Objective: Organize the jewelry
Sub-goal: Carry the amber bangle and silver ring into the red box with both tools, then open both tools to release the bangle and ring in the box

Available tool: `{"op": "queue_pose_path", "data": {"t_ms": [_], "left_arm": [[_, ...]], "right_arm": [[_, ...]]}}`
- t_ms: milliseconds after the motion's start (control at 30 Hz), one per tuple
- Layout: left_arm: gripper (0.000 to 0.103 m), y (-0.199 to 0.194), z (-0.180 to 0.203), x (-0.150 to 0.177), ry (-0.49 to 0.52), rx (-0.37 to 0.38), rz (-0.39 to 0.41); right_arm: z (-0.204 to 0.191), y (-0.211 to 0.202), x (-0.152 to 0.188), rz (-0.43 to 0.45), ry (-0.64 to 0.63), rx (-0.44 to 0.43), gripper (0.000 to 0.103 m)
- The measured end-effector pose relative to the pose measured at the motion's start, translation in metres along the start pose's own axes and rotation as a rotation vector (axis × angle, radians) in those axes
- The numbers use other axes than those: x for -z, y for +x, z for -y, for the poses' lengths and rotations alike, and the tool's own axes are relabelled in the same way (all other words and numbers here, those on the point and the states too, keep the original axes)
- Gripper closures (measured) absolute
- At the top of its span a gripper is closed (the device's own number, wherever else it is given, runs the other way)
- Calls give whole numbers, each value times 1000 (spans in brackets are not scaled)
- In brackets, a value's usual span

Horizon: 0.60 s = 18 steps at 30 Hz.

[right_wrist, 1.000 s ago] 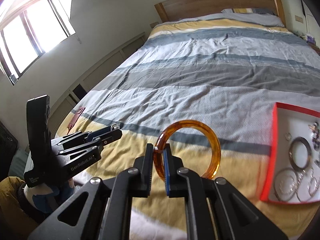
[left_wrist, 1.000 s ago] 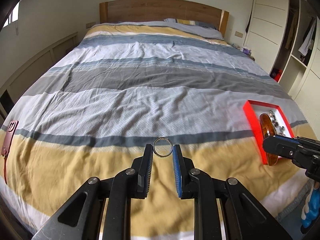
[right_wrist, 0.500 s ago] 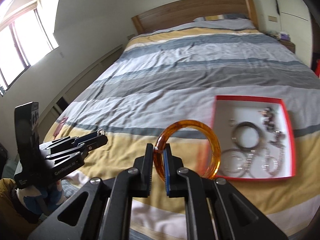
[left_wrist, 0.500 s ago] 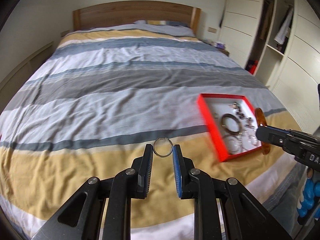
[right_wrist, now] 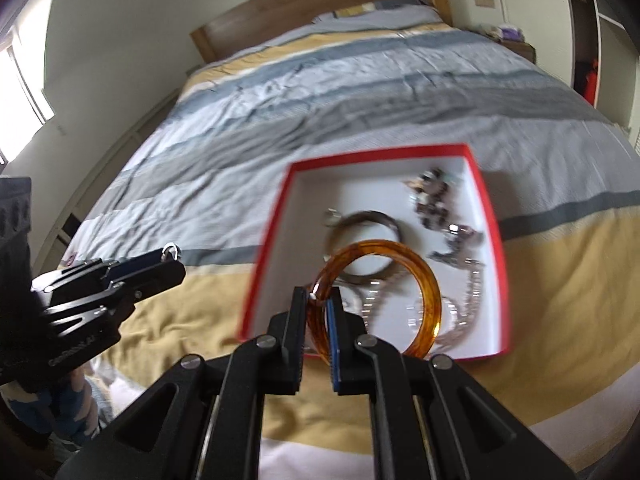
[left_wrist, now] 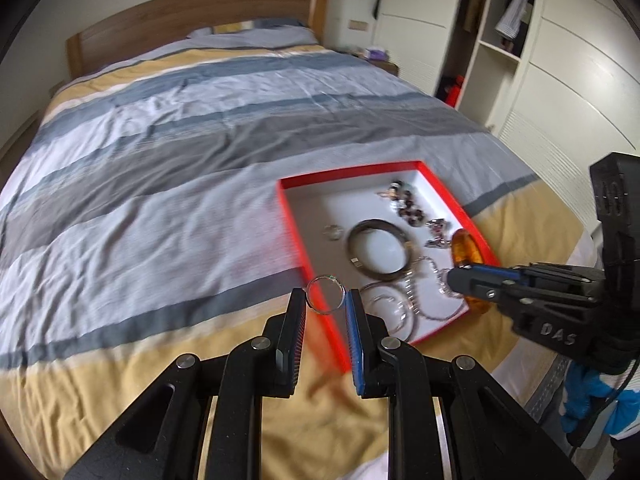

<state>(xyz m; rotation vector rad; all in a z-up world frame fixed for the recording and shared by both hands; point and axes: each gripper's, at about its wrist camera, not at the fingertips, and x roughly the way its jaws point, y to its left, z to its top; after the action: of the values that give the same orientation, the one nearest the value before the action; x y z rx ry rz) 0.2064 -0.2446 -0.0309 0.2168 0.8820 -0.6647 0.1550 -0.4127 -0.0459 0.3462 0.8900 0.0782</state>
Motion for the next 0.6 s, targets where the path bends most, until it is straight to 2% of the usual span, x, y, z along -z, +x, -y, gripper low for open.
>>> {"op": "queue_pose_path", "data": {"t_ms": [267, 600], "left_arm": [[83, 54, 30, -17, 38, 21, -61], [83, 97, 35, -16, 21, 6, -134]], "right_arm": [[27, 27, -8, -57, -39, 37, 94], [52, 56, -4, -126, -40, 32, 94]]}}
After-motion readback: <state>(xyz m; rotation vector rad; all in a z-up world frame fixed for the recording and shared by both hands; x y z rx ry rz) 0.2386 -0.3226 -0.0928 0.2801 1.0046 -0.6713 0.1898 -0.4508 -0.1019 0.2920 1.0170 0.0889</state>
